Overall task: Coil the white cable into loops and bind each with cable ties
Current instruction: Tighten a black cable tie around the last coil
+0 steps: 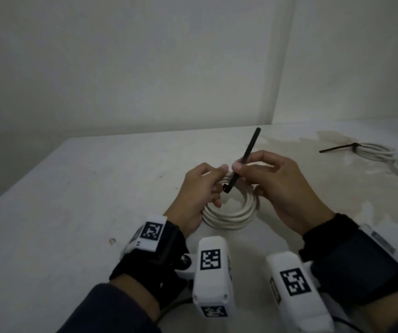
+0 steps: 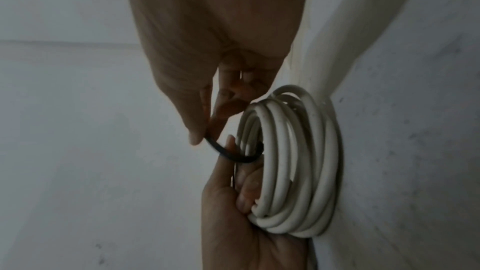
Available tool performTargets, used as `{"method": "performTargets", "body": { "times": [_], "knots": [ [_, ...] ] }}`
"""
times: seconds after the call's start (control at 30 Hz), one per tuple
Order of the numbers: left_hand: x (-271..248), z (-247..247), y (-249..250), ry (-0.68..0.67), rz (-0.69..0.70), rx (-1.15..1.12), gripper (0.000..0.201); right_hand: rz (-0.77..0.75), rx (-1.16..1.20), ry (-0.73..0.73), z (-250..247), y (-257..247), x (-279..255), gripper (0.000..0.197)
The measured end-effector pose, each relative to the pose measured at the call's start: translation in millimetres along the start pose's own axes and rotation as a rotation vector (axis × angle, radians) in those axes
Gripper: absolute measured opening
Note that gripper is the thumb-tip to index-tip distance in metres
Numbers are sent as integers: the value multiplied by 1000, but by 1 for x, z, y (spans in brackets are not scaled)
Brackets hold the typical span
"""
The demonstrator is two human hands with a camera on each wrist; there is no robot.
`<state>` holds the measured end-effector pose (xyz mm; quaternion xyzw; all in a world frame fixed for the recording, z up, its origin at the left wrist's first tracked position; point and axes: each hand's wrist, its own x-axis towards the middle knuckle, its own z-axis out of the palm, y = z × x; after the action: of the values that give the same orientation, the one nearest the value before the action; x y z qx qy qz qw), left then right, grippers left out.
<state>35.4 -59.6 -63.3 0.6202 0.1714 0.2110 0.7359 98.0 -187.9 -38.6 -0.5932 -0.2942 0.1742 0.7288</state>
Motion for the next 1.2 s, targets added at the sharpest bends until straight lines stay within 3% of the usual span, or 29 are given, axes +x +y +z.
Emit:
{"method": "performTargets", "body": {
  "times": [0.17, 0.47, 0.7, 0.83, 0.97, 1.1, 1.2],
  "knots": [
    [-1, 1, 2, -55, -8, 22, 36, -35, -166, -65, -3, 4, -1, 18],
    [-3, 1, 7, -98, -59, 45, 34, -63, -152, -60, -10, 14, 3, 39],
    [-4, 2, 8, -114, -64, 48, 22, -95, -116, -92, -11, 16, 3, 34],
    [-4, 1, 6, -108, -29, 48, 26, -67, -104, -84, -11, 17, 3, 31],
    [-4, 1, 6, -104, -29, 30, 21, -73, -80, -42, -9, 10, 1, 5],
    [-3, 1, 5, -104, -37, 7, 22, -36, -105, 53, -6, 6, 0, 22],
    [-2, 0, 4, -106, -21, 20, 20, -22, -119, 86, -5, 3, 0, 13]
  ]
}}
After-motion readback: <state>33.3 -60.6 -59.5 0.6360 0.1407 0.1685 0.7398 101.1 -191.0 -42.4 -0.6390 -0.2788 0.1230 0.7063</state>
